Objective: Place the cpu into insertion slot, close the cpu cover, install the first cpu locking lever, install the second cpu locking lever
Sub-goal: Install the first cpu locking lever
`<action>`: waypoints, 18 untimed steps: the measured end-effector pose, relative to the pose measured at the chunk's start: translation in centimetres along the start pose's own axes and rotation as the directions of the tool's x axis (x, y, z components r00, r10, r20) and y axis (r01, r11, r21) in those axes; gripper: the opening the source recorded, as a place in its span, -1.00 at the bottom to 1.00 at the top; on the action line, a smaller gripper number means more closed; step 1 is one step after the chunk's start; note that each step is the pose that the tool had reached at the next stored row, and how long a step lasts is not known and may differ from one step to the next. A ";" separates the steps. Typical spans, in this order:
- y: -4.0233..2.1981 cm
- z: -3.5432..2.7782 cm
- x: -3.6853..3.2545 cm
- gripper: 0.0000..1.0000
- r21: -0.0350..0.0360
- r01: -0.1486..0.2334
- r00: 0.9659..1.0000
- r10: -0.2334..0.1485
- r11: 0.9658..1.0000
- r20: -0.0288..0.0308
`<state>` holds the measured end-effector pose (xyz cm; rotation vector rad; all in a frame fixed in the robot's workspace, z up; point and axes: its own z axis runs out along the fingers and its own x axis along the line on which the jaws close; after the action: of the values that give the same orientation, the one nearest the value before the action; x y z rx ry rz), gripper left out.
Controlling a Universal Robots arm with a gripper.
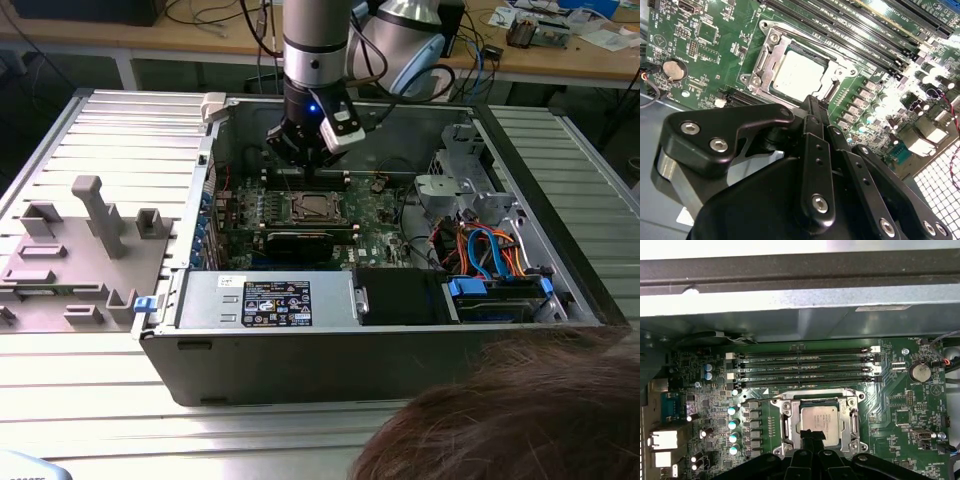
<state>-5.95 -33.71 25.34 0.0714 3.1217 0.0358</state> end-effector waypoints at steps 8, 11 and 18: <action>-0.02 -0.01 0.44 -0.79 0.000 0.000 1.000 0.000 1.000 0.000; -0.03 -0.01 0.61 -0.79 0.000 0.000 1.000 0.000 1.000 0.000; -0.04 -0.02 0.91 -0.79 0.000 0.000 1.000 0.000 1.000 0.000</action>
<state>-6.86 -33.71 25.34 0.0713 3.1216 0.0357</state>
